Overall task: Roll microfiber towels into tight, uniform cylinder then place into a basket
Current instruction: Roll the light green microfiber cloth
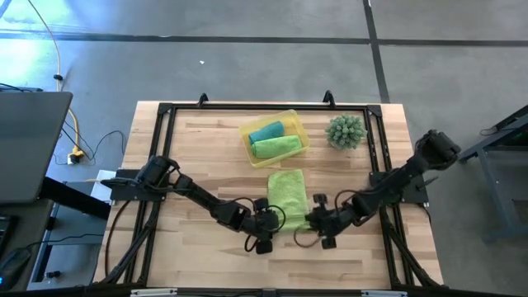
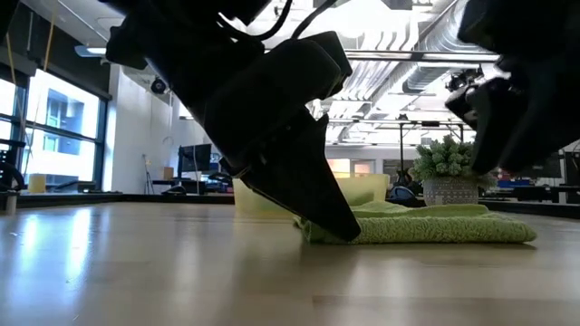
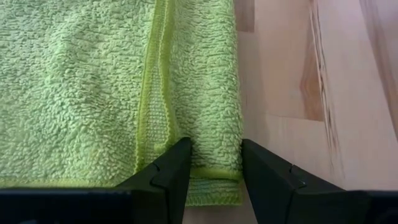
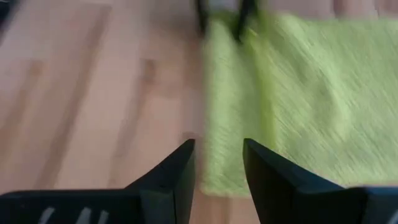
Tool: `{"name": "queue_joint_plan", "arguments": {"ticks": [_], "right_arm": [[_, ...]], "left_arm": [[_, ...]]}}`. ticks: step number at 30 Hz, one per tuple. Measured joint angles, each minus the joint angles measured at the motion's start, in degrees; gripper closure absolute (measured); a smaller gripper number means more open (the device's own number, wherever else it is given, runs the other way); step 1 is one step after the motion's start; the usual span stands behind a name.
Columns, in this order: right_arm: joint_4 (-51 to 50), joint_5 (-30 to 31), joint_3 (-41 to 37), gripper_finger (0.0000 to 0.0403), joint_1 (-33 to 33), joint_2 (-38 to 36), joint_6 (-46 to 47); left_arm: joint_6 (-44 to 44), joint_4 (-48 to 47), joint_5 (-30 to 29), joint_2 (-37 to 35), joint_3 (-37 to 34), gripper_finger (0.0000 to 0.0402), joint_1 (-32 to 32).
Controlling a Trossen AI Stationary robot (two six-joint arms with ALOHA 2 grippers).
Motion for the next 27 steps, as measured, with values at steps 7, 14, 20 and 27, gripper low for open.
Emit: {"name": "queue_joint_plan", "arguments": {"ticks": [7, 14, 20, 27], "right_arm": [[7.1, 4.4, -2.6, 0.0276, 2.8, 3.0, -6.5], [10.0, 4.6, -2.7, 0.0228, 2.3, 9.4, -8.9], [7.9, 6.0, -2.3, 0.0204, 1.6, 11.9, -9.0], [6.7, 4.7, -2.3, 0.0258, 1.5, 12.1, -4.5]], "left_arm": [[0.0, 0.1, -0.8, 0.1, 0.0, 0.0271, 0.0], [0.0, 0.4, -0.8, 0.1, -0.1, 0.0271, 0.0], [-1.1, 0.6, -0.2, 0.2, -0.1, 0.0271, -0.1], [-5.9, 2.5, 7.9, 0.1, -0.1, 0.0271, -0.8]]}}
